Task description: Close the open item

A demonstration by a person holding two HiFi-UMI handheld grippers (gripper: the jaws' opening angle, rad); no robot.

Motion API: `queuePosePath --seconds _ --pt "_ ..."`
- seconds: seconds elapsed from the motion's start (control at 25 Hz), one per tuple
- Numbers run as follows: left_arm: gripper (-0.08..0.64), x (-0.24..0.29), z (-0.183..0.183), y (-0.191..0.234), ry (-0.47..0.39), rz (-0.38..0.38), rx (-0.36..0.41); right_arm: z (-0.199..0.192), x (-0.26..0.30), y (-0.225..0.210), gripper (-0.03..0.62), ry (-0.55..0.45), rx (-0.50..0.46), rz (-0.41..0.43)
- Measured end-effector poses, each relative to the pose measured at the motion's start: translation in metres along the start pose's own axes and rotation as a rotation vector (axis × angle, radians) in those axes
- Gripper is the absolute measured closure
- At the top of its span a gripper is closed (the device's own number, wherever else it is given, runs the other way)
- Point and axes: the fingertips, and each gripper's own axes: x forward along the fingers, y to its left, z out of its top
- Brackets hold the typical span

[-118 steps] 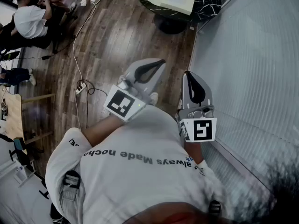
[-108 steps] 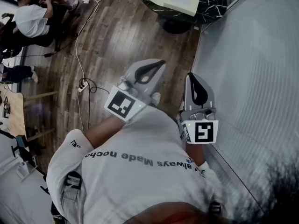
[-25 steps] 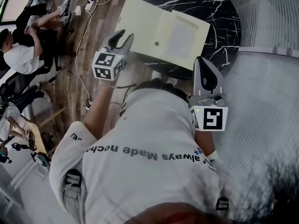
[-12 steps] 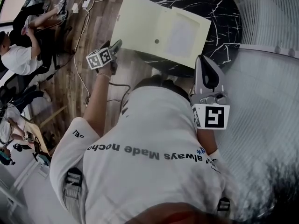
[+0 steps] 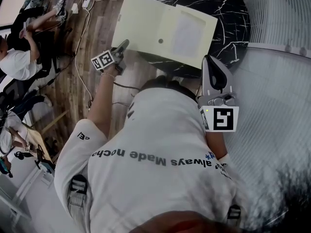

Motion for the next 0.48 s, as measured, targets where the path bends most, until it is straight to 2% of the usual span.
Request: queuePosePath --seconds 0.08,0.16,0.28,0.48 --pt "0.332 0.008 -0.006 -0.004 -0.01 -0.053 -0.007 -0.002 -0.001 -0.001 0.591 0.004 0.001 -0.003" --pt "0.375 0.011 -0.007 -0.006 -0.041 -0.079 -0.022 -0.003 -0.003 -0.002 0.591 0.006 0.0 -0.005" --pt "0.536 0.009 0.0 -0.006 -0.101 -0.082 -0.047 -0.004 -0.005 -0.004 0.591 0.006 0.0 -0.011" --pt "0.553 0.007 0.007 -0.02 -0.123 -0.091 -0.019 -0.006 -0.008 -0.01 0.591 0.001 0.006 -0.016"
